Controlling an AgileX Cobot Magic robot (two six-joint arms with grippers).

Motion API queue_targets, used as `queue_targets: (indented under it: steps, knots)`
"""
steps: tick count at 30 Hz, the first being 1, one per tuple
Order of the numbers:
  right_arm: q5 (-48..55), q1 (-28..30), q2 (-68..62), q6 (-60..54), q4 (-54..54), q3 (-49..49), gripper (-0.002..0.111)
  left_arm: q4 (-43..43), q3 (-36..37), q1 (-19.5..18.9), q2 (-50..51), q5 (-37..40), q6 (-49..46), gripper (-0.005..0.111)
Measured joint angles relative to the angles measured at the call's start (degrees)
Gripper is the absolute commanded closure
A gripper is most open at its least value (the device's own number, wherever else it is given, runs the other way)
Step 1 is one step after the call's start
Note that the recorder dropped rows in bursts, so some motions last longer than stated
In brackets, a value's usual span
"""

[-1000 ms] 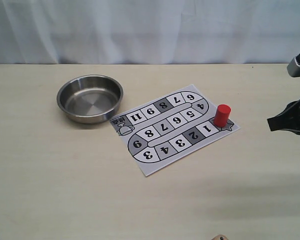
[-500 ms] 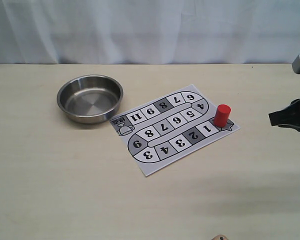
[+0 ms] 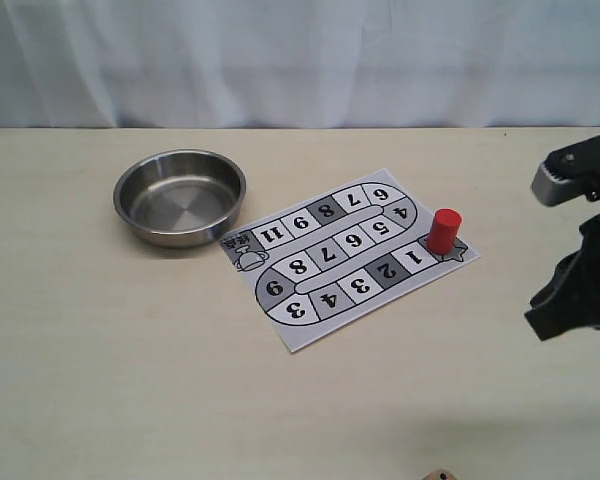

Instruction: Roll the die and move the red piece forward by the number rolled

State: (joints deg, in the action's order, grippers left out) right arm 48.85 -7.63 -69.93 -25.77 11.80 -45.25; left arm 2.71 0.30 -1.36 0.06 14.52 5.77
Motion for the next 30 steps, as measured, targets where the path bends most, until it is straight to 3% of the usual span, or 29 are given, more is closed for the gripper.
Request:
queue_targets:
  steps: [7,14,30]
  knots:
    - [3.3,-11.6,0.4,0.6,-3.9,4.6,0.104,0.0,0.0,0.0,0.0,0.0,0.0,0.107]
    - [3.2,-19.6,0.4,-1.7,-5.4,9.6,0.104,0.0,0.0,0.0,0.0,0.0,0.0,0.107]
    - [-2.0,-21.1,0.4,-10.4,-2.3,15.8,0.104,0.0,0.0,0.0,0.0,0.0,0.0,0.107]
